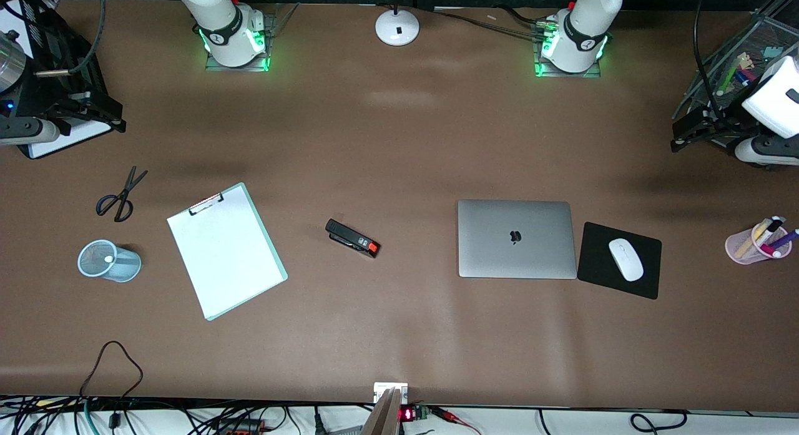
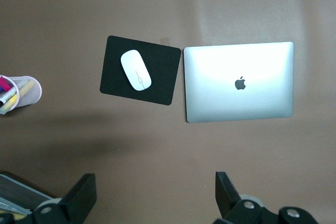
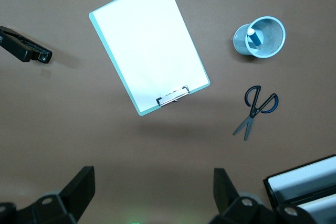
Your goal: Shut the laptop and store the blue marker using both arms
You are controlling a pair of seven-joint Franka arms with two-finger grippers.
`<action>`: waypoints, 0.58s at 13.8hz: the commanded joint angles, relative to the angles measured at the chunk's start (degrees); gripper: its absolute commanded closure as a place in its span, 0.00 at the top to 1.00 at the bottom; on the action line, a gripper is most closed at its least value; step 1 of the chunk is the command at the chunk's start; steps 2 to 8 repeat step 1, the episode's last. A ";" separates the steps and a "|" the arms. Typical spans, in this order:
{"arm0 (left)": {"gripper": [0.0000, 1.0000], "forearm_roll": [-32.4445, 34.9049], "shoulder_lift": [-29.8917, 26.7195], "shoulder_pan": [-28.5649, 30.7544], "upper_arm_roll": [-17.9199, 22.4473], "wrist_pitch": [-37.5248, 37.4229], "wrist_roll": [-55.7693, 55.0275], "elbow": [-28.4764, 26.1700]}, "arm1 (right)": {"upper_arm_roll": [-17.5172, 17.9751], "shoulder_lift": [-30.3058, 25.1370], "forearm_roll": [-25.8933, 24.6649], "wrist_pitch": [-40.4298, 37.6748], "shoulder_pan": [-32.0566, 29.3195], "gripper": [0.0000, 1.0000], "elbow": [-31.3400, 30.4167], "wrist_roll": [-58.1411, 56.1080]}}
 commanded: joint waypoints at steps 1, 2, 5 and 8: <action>1.00 0.96 0.73 0.07 0.30 -1.38 1.06 1.77 | -0.15 0.60 0.12 -0.59 0.26 1.00 1.35 0.59; 1.00 0.96 0.73 0.07 0.30 -1.38 1.06 1.77 | -0.15 0.60 0.12 -0.59 0.26 1.00 1.35 0.59; 1.00 0.96 0.73 0.07 0.30 -1.38 1.06 1.77 | -0.15 0.60 0.12 -0.59 0.26 1.00 1.35 0.59; 1.00 0.96 0.73 0.07 0.30 -1.38 1.06 1.77 | -0.15 0.60 0.12 -0.59 0.26 1.00 1.35 0.59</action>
